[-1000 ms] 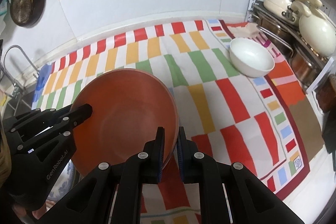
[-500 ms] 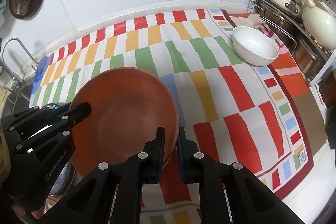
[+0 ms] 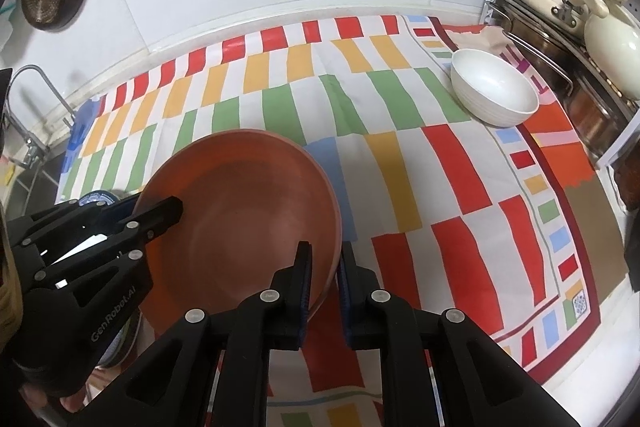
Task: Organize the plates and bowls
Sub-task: 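Lower the pink bowl into the red-and-black bowl and open both grippers, then move both grippers toward the white bowl's rim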
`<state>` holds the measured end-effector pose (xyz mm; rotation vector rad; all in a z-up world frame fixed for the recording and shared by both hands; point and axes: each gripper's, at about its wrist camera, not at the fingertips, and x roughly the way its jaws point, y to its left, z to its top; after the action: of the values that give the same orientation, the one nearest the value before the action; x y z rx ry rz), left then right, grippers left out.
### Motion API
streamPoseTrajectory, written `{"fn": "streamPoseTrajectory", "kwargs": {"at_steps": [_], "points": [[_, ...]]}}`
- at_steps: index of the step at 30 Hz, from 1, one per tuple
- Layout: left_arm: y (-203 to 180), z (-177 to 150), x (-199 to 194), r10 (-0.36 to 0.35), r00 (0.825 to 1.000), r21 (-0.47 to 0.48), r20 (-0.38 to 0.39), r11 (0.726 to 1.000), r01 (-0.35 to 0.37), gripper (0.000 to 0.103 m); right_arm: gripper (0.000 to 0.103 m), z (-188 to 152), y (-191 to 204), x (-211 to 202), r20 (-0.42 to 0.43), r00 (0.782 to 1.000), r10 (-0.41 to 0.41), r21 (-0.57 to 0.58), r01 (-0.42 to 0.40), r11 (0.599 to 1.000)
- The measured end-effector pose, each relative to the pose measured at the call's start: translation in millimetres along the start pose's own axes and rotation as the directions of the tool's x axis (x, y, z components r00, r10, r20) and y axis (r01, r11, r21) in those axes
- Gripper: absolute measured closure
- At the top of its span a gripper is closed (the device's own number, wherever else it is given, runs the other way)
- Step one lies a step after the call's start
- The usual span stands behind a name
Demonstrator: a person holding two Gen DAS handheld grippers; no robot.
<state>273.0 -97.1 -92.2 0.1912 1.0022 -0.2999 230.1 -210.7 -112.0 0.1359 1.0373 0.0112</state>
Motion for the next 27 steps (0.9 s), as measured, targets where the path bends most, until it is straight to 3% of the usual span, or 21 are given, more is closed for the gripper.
{"fn": "streamPoseTrajectory", "kwargs": {"at_steps": [2,11,13,27], "points": [[0.3,1.6,-3.9,-0.001,1.0,-0.001,0.014,1.0,0.001,0.068,0.073,-0.1,-1.4,-1.6,0.004,1.0,0.001,-0.001,-0.001,1.0],[-8.8,26.8,-29.4,-0.02,0.994,0.047,0.104,0.999,0.015,0.051,0.07,8.0,-15.7,-31.7,0.107,0.994,-0.018,0.043,0.014,0.999],[-15.4,36.0,-33.5,-0.021,0.992,0.075,0.126,0.997,0.012,0.051,0.066,12.5,-22.1,-38.3,0.139,0.989,-0.04,0.069,0.031,0.997],[-66.2,108.5,-38.5,-0.094,0.973,0.227,0.212,0.973,0.045,0.051,0.065,52.9,-85.4,-63.5,0.253,0.955,-0.152,0.187,0.106,0.977]]}}
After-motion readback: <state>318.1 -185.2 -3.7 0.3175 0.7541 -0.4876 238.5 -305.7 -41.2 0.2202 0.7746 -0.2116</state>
